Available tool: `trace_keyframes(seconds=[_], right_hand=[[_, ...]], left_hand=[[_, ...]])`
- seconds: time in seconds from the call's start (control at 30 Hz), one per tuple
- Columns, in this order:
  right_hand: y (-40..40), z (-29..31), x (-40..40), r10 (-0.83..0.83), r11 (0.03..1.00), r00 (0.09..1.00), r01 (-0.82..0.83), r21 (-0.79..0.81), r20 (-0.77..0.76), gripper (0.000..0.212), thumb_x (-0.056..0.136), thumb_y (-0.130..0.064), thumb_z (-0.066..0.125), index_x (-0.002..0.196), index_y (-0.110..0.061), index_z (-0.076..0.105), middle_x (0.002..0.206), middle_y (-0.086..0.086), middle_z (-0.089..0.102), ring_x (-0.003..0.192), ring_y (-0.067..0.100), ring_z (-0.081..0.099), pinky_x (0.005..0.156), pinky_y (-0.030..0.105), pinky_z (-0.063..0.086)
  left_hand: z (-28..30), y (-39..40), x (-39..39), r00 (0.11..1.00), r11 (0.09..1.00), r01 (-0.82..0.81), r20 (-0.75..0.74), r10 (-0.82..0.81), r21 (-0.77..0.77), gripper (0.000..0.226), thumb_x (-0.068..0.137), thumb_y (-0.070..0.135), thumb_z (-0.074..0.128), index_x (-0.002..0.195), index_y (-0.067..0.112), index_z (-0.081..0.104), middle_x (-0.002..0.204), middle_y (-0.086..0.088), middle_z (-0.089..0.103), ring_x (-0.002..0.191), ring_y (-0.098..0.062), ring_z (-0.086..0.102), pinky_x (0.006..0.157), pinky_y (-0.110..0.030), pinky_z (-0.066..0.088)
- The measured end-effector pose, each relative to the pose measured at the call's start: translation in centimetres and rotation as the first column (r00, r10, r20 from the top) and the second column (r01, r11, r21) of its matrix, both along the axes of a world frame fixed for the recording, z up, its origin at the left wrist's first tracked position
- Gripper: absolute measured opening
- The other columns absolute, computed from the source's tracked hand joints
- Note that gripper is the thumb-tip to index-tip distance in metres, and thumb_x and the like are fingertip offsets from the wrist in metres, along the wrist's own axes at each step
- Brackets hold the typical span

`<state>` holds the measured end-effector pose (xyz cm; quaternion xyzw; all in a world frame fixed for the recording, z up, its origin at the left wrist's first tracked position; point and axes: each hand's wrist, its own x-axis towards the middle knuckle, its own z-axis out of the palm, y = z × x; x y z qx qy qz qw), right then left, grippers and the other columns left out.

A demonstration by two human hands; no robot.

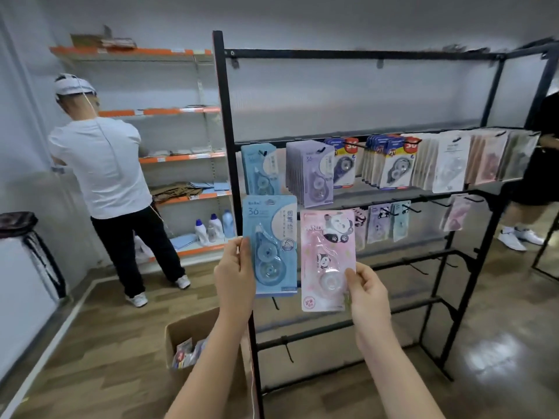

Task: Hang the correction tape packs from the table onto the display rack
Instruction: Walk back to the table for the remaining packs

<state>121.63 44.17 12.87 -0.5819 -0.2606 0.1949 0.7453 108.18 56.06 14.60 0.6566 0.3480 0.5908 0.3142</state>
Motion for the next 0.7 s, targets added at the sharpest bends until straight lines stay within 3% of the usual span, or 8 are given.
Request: trace_keyframes(seconds=[0.13,0.23,0.33,0.47,0.57,0.7], right_hand=[[5.0,0.3,3.6,0.031,0.999,0.999,-0.031,0.006,-0.020,0.016,0.099,-0.013,0.047,0.089,-0.019,0.058,0.075,-0.003,0.058,0.067,0.011,0.048,0.058,0.017,0.040],[8.5,0.8,6.1,0.097,0.995,0.994,-0.096,0.014,-0.051,0.015,0.099,-0.012,0.046,0.095,-0.018,0.059,0.080,-0.003,0.061,0.070,0.010,0.052,0.063,0.021,0.044],[11.6,1.2,8.6,0.169,0.986,0.986,-0.169,-0.009,-0.008,0.014,0.099,-0.014,0.047,0.096,-0.018,0.059,0.081,-0.002,0.062,0.069,0.010,0.054,0.063,0.022,0.045],[14.8,1.3,11.3,0.258,0.966,0.966,-0.258,-0.015,-0.007,0.013,0.099,-0.018,0.048,0.093,-0.022,0.058,0.085,0.001,0.064,0.076,0.014,0.057,0.069,0.026,0.047],[16.4,1.3,12.4,0.327,0.945,0.943,-0.328,0.000,-0.053,0.009,0.097,-0.020,0.050,0.096,-0.018,0.058,0.082,-0.002,0.063,0.074,0.012,0.058,0.068,0.023,0.048],[17.7,1.1,13.4,0.392,0.920,0.918,-0.390,0.035,-0.064,0.009,0.096,-0.018,0.051,0.091,-0.018,0.059,0.074,-0.008,0.065,0.066,0.003,0.059,0.062,0.015,0.047]], left_hand=[[1.7,4.9,3.9,0.997,0.994,-0.074,-0.027,0.076,0.075,0.032,0.092,0.044,0.036,0.094,0.017,0.053,0.078,0.005,0.063,0.067,-0.005,0.060,0.052,-0.018,0.045],[2.7,8.4,6.9,0.991,0.988,-0.132,-0.011,0.133,0.074,0.024,0.099,0.036,0.039,0.095,0.017,0.053,0.083,0.000,0.063,0.073,-0.018,0.063,0.060,-0.034,0.051],[3.4,11.6,9.4,0.974,0.971,-0.223,-0.004,0.225,0.089,0.017,0.102,0.027,0.042,0.094,0.016,0.053,0.077,0.005,0.061,0.070,-0.018,0.062,0.060,-0.042,0.051],[4.1,14.3,11.7,0.947,0.945,-0.321,0.021,0.320,0.068,0.016,0.102,0.024,0.043,0.093,0.017,0.054,0.077,0.012,0.058,0.070,-0.006,0.059,0.062,-0.034,0.049],[4.0,15.1,12.4,0.916,0.914,-0.401,0.012,0.401,0.060,0.016,0.102,0.017,0.043,0.093,0.013,0.055,0.076,0.012,0.055,0.066,0.007,0.055,0.057,-0.014,0.041],[3.8,15.6,12.8,0.888,0.886,-0.458,0.075,0.453,0.072,0.018,0.101,0.016,0.044,0.094,0.009,0.059,0.077,0.014,0.056,0.068,0.014,0.055,0.057,-0.009,0.041]])
